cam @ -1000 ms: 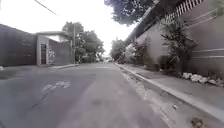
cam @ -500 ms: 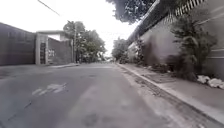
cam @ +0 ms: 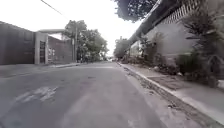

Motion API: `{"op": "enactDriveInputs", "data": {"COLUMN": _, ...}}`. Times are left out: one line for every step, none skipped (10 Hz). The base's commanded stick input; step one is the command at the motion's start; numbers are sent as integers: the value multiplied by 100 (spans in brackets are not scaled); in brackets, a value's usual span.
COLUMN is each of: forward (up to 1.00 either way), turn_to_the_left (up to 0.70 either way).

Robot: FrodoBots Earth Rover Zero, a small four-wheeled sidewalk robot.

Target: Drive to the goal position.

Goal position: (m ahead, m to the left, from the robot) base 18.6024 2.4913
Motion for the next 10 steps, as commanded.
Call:
{"op": "enactDriveInputs", "data": {"forward": 100, "turn_to_the_left": 0}}
{"op": "enactDriveInputs", "data": {"forward": 100, "turn_to_the_left": 0}}
{"op": "enactDriveInputs", "data": {"forward": 100, "turn_to_the_left": 0}}
{"op": "enactDriveInputs", "data": {"forward": 100, "turn_to_the_left": 0}}
{"op": "enactDriveInputs", "data": {"forward": 100, "turn_to_the_left": 0}}
{"op": "enactDriveInputs", "data": {"forward": 100, "turn_to_the_left": -31}}
{"op": "enactDriveInputs", "data": {"forward": 100, "turn_to_the_left": -40}}
{"op": "enactDriveInputs", "data": {"forward": 100, "turn_to_the_left": -40}}
{"op": "enactDriveInputs", "data": {"forward": 100, "turn_to_the_left": -40}}
{"op": "enactDriveInputs", "data": {"forward": 100, "turn_to_the_left": -22}}
